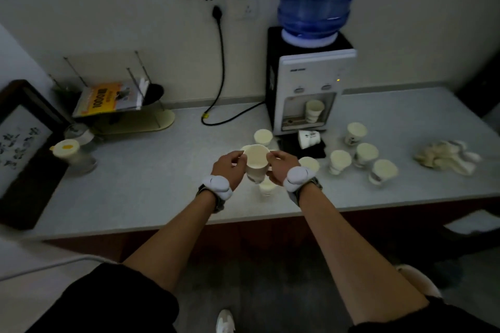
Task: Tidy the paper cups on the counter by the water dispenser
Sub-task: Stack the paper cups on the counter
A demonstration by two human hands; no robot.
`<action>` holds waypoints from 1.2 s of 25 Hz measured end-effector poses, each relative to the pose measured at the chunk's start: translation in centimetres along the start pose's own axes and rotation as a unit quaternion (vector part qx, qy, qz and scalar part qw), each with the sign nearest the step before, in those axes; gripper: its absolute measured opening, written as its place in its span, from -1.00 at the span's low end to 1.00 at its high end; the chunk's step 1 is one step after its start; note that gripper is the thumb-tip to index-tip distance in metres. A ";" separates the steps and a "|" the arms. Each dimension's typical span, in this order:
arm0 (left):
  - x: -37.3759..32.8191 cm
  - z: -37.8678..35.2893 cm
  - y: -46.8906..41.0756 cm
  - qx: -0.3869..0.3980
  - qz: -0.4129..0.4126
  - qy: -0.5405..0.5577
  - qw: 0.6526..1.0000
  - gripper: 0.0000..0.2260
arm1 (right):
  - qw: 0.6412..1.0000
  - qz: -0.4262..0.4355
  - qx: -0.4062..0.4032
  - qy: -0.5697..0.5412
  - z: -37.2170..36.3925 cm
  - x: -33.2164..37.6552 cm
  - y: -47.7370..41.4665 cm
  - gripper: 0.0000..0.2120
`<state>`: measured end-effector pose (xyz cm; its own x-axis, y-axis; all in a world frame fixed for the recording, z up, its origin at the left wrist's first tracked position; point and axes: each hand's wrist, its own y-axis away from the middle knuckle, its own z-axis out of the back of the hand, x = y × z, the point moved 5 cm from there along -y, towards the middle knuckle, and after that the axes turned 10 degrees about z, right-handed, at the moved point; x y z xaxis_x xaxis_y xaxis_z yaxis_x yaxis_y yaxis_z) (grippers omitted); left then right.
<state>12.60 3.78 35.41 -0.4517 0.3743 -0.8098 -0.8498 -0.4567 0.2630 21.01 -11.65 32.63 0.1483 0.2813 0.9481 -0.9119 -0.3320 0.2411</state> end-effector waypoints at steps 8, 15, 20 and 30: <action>-12.3 -11.7 1.3 0.050 -0.072 -0.009 0.996 -0.69 | 0.997 0.019 -0.072 0.009 16.9 0.7 1.1 -0.74; -21.1 -19.6 -1.0 0.083 -0.120 -0.060 0.987 -0.67 | 0.990 0.009 -0.140 -0.022 27.9 0.7 -1.6 -0.75; -25.1 -24.3 -6.1 0.112 -0.131 -0.054 0.984 -0.65 | 0.989 0.010 -0.148 -0.008 33.2 1.0 -6.8 -0.77; -31.7 -30.7 -18.0 0.100 -0.105 -0.021 0.989 -0.57 | 0.987 -0.003 -0.160 -0.007 41.1 2.6 -19.4 -0.80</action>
<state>50.54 -24.66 40.21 -0.2662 0.4790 -0.8365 -0.9611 -0.1980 0.1925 54.84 -41.43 38.96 0.1582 0.2686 0.9502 -0.9847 -0.0289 0.1721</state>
